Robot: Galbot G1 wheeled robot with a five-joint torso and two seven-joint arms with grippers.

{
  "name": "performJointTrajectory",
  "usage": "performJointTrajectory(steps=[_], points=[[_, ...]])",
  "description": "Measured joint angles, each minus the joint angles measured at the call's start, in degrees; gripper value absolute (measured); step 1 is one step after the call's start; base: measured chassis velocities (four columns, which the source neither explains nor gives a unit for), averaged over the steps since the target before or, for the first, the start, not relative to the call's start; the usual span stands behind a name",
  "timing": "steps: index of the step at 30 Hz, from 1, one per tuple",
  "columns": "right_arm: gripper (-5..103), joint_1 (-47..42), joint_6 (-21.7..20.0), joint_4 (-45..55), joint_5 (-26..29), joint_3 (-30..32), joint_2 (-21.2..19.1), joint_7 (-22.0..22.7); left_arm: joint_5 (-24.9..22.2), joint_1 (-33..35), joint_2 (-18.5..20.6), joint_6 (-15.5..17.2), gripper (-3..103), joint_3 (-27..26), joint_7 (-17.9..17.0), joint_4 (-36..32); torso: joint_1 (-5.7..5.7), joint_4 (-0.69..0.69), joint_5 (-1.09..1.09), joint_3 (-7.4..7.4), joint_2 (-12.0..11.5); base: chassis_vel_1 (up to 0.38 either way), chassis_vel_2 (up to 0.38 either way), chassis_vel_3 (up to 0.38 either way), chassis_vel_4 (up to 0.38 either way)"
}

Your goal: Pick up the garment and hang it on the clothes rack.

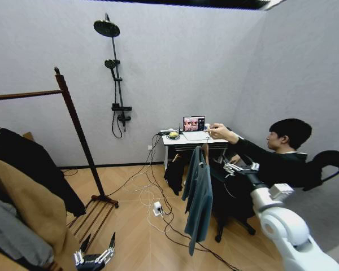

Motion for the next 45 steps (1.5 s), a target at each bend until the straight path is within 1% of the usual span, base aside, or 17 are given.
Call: performJointTrajectory(steps=[11,17,20,23,27,29,30,31,32,33,34,36,39,40,42,43,45], points=[[100,13.63,-2.62,-11.4,1.15,-9.49,0.45,3.82,0.0,0.01,0.0,0.0,100,0.0,0.01,0.0,0.02,0.02,0.02,0.01,-0.01,0.0,0.0,0.0,0.0],[100,20.32,-2.41,-17.7,-1.38,-14.48,3.09,4.03,0.0,0.01,0.0,0.0,100,0.0,0.0,0.0,0.03,0.03,0.01,0.01,-0.01,0.0,0.0,0.0,0.0],[102,21.98,-2.05,-19.41,-3.42,-15.63,4.3,4.39,0.0,0.01,0.0,0.0,100,0.0,0.0,0.0,0.03,0.02,0.01,0.01,-0.01,0.0,0.0,0.0,0.0],[100,22.66,-1.96,-20.23,-5.03,-15.96,4.87,4.98,0.0,0.01,0.0,0.0,100,0.0,0.0,0.0,0.03,0.03,0.01,0.01,-0.01,0.0,0.0,0.0,0.0],[85,22.85,-1.96,-20.98,-5.94,-16.06,5.13,5.73,0.0,0.01,0.0,0.0,100,0.0,0.0,0.0,0.03,0.01,0.01,0.01,-0.01,0.0,0.0,0.0,0.0],[85,22.82,-1.96,-20.99,-5.93,-15.88,5.03,5.78,0.0,0.01,0.0,0.0,100,0.0,0.0,0.0,0.03,0.02,0.01,0.01,-0.01,0.0,0.0,0.0,0.0],[75,22.7,-1.96,-20.98,-5.85,-15.69,4.9,5.8,0.0,0.01,0.0,0.0,100,0.0,0.0,0.0,0.03,0.02,0.01,0.01,-0.01,0.0,0.0,0.0,0.0],[75,22.7,-1.96,-20.98,-5.85,-15.69,4.9,5.8,0.0,0.01,0.0,0.0,100,0.0,0.0,0.0,0.03,0.02,0.01,0.01,-0.01,0.0,0.0,0.0,0.0],[70,22.55,-1.96,-20.86,-5.71,-15.49,4.75,5.81,0.0,0.01,0.0,0.0,100,0.0,0.0,0.0,0.03,0.02,0.01,0.01,-0.01,0.0,0.0,0.0,0.0],[59,22.34,-1.96,-20.59,-5.57,-15.22,4.57,5.81,0.0,0.01,0.0,0.0,100,0.0,0.0,0.0,0.03,0.02,0.01,0.01,-0.01,0.0,0.0,0.0,0.0],[53,22.23,-1.96,-20.42,-5.43,-15.09,4.44,5.82,0.0,0.01,0.0,0.0,100,0.0,0.0,0.0,0.03,0.02,0.01,0.01,-0.01,0.0,0.0,0.0,0.0],[53,22.07,-1.96,-20.21,-5.29,-14.9,4.22,5.84,0.0,0.01,0.0,0.0,100,0.0,0.0,0.0,0.03,0.02,0.01,0.01,-0.01,0.0,0.0,0.0,0.0],[36,21.64,-1.99,-19.6,-4.87,-14.28,3.58,5.88,0.0,0.01,0.0,0.0,100,0.0,0.0,0.0,0.03,0.02,0.01,0.01,-0.01,0.0,0.0,0.0,0.0],[36,21.64,-1.99,-19.6,-4.87,-14.28,3.58,5.88,0.0,0.01,0.0,0.0,100,0.0,0.0,0.0,0.03,0.02,0.01,0.01,-0.01,0.0,0.0,0.0,0.0],[26,21.29,-2.0,-19.23,-4.72,-13.86,3.16,5.88,0.0,0.01,0.0,0.0,100,0.0,0.0,0.0,0.03,0.03,0.01,0.01,-0.01,0.0,0.0,0.0,0.0],[26,21.29,-2.0,-19.23,-4.72,-13.86,3.16,5.88,0.0,0.01,0.0,0.0,100,0.0,0.0,0.0,0.03,0.03,0.01,0.01,-0.01,0.0,0.0,0.0,0.0],[15,20.92,-2.0,-18.93,-4.65,-13.4,2.91,5.88,0.0,0.01,0.0,0.0,100,0.0,0.0,0.0,0.03,0.03,0.01,0.01,-0.01,0.0,0.0,0.0,0.0]])
